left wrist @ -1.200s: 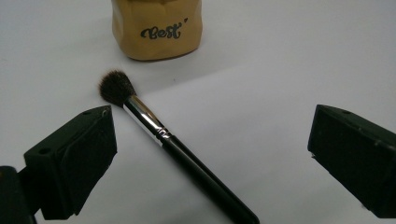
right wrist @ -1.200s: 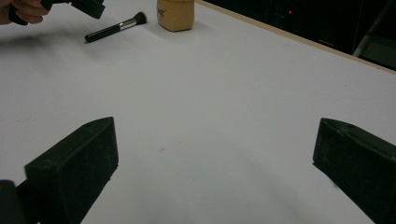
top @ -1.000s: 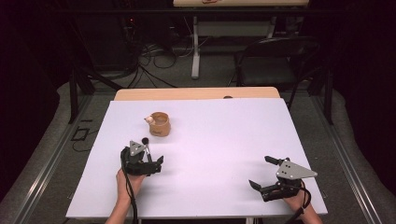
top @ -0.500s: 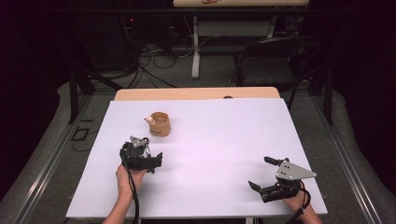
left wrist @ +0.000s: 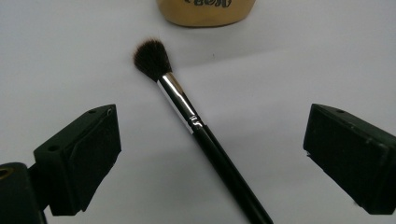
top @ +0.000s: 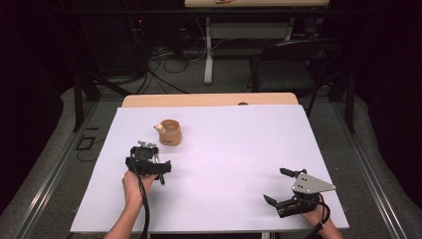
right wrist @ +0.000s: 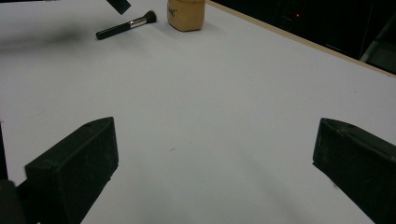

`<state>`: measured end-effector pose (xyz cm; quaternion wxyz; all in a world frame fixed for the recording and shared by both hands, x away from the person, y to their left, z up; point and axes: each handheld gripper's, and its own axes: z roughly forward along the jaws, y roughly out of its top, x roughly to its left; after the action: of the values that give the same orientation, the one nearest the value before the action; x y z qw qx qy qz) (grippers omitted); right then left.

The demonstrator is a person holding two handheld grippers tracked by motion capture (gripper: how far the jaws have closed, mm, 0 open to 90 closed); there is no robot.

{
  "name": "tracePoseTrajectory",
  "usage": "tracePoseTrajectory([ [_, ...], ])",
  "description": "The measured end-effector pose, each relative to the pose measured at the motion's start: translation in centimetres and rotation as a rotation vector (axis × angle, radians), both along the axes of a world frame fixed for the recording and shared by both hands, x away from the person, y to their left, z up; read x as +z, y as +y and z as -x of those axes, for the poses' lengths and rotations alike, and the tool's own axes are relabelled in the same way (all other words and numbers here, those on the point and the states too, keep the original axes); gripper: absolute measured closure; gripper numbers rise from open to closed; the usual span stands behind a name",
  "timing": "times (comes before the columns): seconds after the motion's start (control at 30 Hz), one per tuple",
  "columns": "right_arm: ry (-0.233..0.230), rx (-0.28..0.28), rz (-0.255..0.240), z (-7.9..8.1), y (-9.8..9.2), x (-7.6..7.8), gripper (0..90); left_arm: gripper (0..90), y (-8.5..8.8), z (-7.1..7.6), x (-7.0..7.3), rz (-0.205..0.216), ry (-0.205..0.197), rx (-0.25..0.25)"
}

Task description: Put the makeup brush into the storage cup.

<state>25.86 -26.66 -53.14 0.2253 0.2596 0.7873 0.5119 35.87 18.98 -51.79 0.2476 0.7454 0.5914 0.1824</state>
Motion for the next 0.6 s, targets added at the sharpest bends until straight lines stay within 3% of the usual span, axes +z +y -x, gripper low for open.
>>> tracePoseTrajectory([
  [0.6,0.004,0.005,0.008,0.1,0.1,0.1,0.0,5.0,-1.1,-1.5,0.6,0.010,0.152,0.066],
])
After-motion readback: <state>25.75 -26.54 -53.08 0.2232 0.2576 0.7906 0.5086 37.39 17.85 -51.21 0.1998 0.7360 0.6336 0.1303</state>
